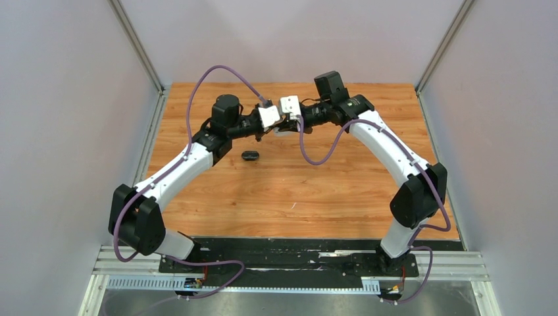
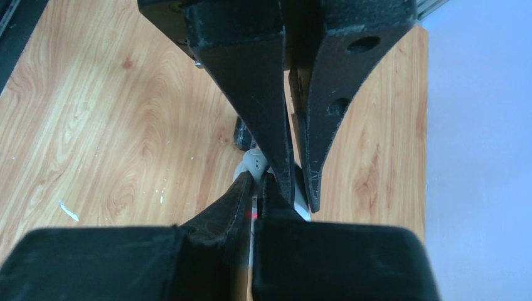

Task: Insert the wireless bluetooth earbuds into the charging case
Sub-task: Place the earbud in the charging case.

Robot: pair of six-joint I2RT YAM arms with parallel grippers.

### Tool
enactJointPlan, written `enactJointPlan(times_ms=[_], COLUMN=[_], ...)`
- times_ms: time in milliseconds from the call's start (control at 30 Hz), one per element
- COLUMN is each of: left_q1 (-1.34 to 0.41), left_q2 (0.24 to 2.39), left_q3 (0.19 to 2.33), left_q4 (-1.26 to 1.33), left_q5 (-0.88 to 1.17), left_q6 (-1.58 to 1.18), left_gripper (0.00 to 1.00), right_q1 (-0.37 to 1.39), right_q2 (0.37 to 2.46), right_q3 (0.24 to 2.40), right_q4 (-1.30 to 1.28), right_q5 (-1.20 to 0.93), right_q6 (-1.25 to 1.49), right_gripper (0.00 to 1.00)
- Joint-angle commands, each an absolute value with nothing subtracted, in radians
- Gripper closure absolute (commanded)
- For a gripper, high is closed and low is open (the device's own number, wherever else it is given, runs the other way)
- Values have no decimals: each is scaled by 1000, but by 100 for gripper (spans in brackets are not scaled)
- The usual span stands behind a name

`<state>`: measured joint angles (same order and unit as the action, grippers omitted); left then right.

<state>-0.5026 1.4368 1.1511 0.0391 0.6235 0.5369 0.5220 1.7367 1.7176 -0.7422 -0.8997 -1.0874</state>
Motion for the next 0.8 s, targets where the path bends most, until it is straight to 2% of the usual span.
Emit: enactJointPlan(times_ms=[0, 533, 767], left_q1=[-506, -506, -511], left_q2=[1407, 1415, 1420], left_q3=[1192, 1203, 1207], left_q4=[58, 83, 113], left_q5=[620, 619, 627], left_q6=[536, 484, 419], left_gripper=[100, 100, 100], right_q1=[529, 546, 566], right_q2=[1678, 1752, 1780], right_q3=[1714, 1789, 1811], right_q4=[-728, -864, -874], right_q5=[-868, -793, -756], right_q6=[-1142, -1154, -1143], right_gripper=[100, 100, 97])
